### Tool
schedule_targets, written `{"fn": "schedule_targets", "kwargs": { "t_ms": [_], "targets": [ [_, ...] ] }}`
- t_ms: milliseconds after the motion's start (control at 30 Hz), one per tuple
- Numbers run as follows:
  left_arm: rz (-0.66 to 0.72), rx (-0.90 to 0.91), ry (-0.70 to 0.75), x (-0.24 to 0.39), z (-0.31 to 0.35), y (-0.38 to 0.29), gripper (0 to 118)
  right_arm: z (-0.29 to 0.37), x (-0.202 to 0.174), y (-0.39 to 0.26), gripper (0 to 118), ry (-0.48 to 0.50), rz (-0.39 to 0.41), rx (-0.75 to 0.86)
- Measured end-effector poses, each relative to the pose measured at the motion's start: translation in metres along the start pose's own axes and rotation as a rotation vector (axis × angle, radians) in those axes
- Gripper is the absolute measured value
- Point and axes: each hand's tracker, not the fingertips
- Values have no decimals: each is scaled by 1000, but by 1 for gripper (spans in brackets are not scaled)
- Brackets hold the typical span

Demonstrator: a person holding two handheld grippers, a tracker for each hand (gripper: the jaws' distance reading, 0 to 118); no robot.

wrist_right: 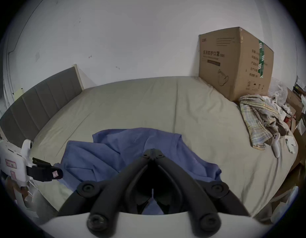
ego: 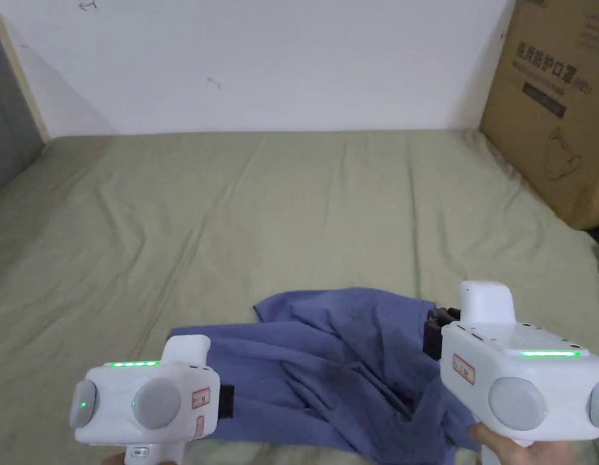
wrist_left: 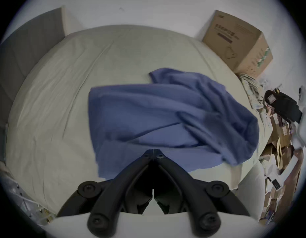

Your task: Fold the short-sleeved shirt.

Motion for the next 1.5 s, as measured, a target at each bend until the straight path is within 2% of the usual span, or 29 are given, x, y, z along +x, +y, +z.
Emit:
{"fn": "schedule_targets", "kwargs": {
  "t_ms": [167, 200, 267, 300, 333, 467, 633, 667, 700, 733, 767, 800, 833, 900, 933, 967, 1100, 1133, 1167, 1200, 1233, 1267, 1300, 1400, 1500],
  "targets": [
    [84, 13, 5, -23, -11, 15, 1, -17, -13, 11, 1, 18, 28, -28],
    [90, 13, 14, -28, -14, 20, 7, -22, -15, 13, 1, 22, 30, -35],
    [119, 35, 25, -40, -16, 38, 69, -34, -19, 17, 1, 32, 27, -49],
    [121, 34, 24, -46, -19, 47, 96, -40, -20, 20, 1, 36, 25, -58],
    [122, 26, 31, -52, -23, 58, 106, -47, -22, 23, 1, 38, 24, -63],
    [144, 30, 118, -71, -39, 101, 104, -74, -29, 29, 1, 46, 28, -87],
    [219, -65, 101, -85, -84, 124, 103, -95, -36, 28, 1, 65, 31, -118],
    [216, -100, 91, -83, -94, 123, 99, -97, -37, 25, 1, 67, 35, -126],
    [199, -129, 90, -80, -103, 120, 90, -99, -37, 23, 1, 69, 38, -134],
    [150, -147, 166, -74, -110, 113, 84, -101, -36, 21, 1, 71, 39, -143],
    [86, -80, 174, -65, -105, 109, 84, -103, -35, 19, 1, 75, 38, -156],
    [68, -63, 194, -60, -102, 108, 80, -105, -33, 17, 1, 76, 35, -164],
    [84, -61, 194, -59, -100, 107, 71, -107, -31, 15, 1, 77, 33, -169],
    [78, -43, 206, -56, -95, 107, 46, -109, -27, 14, 1, 74, 22, -185],
    [73, -37, 206, -54, -92, 109, 23, -115, -23, 11, 1, 74, 13, -189],
    [77, -32, 202, -53, -90, 110, 9, -115, -20, 13, 1, 78, 4, -190],
    [97, -31, 178, -53, -80, 113, 8, -120, -12, 30, 1, 115, 7, -214],
    [100, -21, 168, -54, -77, 114, 8, -123, -10, 38, 4, 121, 4, -227],
    [95, -13, 164, -52, -73, 115, 8, -128, -8, 46, 16, 137, -7, -255],
    [84, -8, 162, -50, -70, 116, 8, -137, -5, 55, 34, 179, 0, -291],
    [73, 1, 159, -47, -66, 116, 8, -144, -4, 62, 59, 194, 7, -282],
    [67, 8, 158, -47, -64, 116, 8, -153, -4, 69, 76, 200, 21, -297],
    [64, 12, 159, -46, -62, 116, 8, -165, -5, 74, 80, 217, 53, -340],
    [56, 24, 158, -45, -56, 112, 8, -199, -7, 89, 80, 210, 107, -414],
    [61, 22, 153, -47, -55, 110, 8, -236, -8, 89, 80, 206, 103, -481]
  ]
}}
